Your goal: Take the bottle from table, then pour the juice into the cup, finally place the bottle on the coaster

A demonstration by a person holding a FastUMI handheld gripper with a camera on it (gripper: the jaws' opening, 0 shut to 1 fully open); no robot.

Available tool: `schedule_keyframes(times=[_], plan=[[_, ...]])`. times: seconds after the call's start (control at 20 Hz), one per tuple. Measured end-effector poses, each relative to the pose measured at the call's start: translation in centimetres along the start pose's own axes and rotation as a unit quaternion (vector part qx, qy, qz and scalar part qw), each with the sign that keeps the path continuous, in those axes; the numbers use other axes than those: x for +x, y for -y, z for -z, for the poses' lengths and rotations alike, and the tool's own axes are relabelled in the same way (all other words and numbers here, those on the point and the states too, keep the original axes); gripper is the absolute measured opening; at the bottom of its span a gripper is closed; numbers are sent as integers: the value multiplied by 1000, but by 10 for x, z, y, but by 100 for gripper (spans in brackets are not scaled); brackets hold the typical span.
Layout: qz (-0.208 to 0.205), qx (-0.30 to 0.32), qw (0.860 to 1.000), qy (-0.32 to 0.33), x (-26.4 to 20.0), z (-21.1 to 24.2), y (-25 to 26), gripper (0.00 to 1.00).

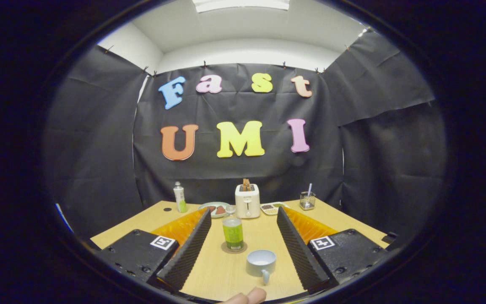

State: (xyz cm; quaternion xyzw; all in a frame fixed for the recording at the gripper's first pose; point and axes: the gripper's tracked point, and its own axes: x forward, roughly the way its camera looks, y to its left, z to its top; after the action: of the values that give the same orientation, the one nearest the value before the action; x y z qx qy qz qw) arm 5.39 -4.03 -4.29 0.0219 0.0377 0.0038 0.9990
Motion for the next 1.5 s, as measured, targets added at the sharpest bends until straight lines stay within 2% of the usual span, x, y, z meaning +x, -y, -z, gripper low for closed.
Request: schedule_keyframes(times=[0.6, 1.5], plan=[[9, -18, 999, 35, -67, -5, 16, 100], [11, -27, 999, 27, -60, 14, 10, 100]])
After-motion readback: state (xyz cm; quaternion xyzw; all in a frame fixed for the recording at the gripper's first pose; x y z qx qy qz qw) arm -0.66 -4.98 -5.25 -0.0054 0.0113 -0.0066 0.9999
